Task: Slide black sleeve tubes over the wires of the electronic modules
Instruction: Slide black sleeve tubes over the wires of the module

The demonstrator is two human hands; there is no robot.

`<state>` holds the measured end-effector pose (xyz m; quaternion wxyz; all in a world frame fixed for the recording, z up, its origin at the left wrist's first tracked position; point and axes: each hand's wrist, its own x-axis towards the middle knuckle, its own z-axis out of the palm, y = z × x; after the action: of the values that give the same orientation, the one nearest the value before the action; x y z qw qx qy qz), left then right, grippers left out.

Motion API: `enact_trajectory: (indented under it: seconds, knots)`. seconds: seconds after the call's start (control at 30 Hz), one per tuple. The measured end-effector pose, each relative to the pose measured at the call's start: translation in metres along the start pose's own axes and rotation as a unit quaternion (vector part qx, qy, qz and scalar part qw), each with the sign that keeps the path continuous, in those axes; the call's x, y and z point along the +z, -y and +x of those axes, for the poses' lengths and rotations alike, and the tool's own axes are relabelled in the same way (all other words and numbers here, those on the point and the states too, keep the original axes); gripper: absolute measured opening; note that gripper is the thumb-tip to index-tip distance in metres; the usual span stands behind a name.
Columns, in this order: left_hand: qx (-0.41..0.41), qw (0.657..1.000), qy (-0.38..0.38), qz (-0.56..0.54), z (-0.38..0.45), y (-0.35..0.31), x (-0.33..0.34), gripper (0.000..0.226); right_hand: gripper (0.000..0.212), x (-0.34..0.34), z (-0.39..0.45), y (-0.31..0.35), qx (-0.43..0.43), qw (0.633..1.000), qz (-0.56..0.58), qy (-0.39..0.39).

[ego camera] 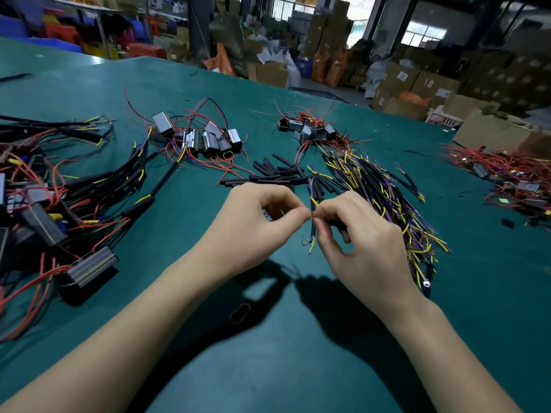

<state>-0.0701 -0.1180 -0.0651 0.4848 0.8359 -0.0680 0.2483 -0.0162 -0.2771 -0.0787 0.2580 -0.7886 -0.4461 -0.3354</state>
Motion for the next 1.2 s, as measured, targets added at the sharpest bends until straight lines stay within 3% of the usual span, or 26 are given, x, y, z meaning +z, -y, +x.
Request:
enact_trajectory:
  seconds: [0.1, 0.17, 0.27, 0.3, 0.37, 0.47, 0.77, 1.0, 1.2]
  knots:
    - [-0.119, 0.989, 0.031, -0.077, 0.005, 0.000, -0.002, 0.020, 0.012, 0.000, 0.004, 0.003, -0.064, 0.995, -0.078, -0.028]
    - [-0.127, 0.987, 0.055, -0.079, 0.004, -0.001, -0.005, 0.019, 0.010, 0.003, 0.003, 0.004, -0.044, 0.996, -0.066, -0.034]
    - [-0.055, 0.996, 0.062, 0.036, 0.004, 0.000, -0.018, 0.008, 0.005, 0.003, 0.002, 0.000, 0.052, 0.997, 0.047, -0.014]
    - [-0.052, 0.993, 0.072, 0.078, 0.004, 0.003, -0.026, 0.014, 0.005, 0.003, 0.001, -0.002, 0.075, 0.994, 0.079, -0.006]
    - [-0.093, 0.980, 0.126, 0.124, 0.004, 0.008, -0.041, 0.023, 0.004, 0.003, 0.000, -0.006, 0.101, 0.987, 0.126, 0.005]
    - [-0.125, 0.954, 0.182, 0.204, 0.003, 0.011, -0.046, 0.014, 0.011, 0.003, 0.001, -0.007, 0.121, 0.979, 0.165, 0.015]
    - [-0.020, 0.992, 0.052, 0.111, 0.004, 0.002, -0.031, 0.009, 0.012, -0.001, 0.004, -0.002, 0.100, 0.980, 0.170, 0.017]
    - [0.014, 0.997, 0.015, 0.074, 0.002, 0.002, -0.019, 0.006, 0.010, -0.001, 0.006, 0.004, 0.129, 0.968, 0.216, 0.009]
    - [0.011, 0.999, 0.005, 0.044, 0.002, 0.006, -0.016, 0.004, 0.009, -0.004, 0.006, 0.001, 0.107, 0.977, 0.181, 0.016]
